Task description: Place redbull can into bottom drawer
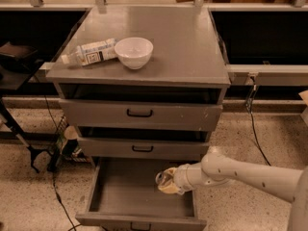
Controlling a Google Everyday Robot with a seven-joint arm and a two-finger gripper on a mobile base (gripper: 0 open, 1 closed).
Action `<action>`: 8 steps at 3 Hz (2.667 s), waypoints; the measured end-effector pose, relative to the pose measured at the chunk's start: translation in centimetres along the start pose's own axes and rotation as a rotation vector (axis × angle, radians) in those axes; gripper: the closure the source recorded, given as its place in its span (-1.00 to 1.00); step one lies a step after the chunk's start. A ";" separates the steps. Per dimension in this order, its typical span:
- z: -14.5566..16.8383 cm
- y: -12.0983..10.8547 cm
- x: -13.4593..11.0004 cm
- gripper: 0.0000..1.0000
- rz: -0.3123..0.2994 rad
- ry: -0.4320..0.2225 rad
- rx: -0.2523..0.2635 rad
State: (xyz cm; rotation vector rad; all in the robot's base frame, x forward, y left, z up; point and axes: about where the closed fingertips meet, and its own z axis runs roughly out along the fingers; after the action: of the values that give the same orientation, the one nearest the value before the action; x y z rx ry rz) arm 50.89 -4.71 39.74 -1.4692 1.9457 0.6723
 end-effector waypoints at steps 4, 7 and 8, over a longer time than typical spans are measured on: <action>11.9 -2.6 12.7 1.00 0.100 -0.071 -0.130; 12.3 -2.1 16.5 -0.29 0.176 -0.092 -0.125; 11.4 -1.8 16.8 -0.91 0.183 -0.104 -0.116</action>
Offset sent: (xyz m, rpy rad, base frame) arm 0.0222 -0.0002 -0.1596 0.1173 0.1048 0.0539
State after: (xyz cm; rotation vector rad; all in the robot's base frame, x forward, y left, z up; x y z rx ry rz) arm 51.03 -8.26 19.69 -1.3052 2.0051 0.9386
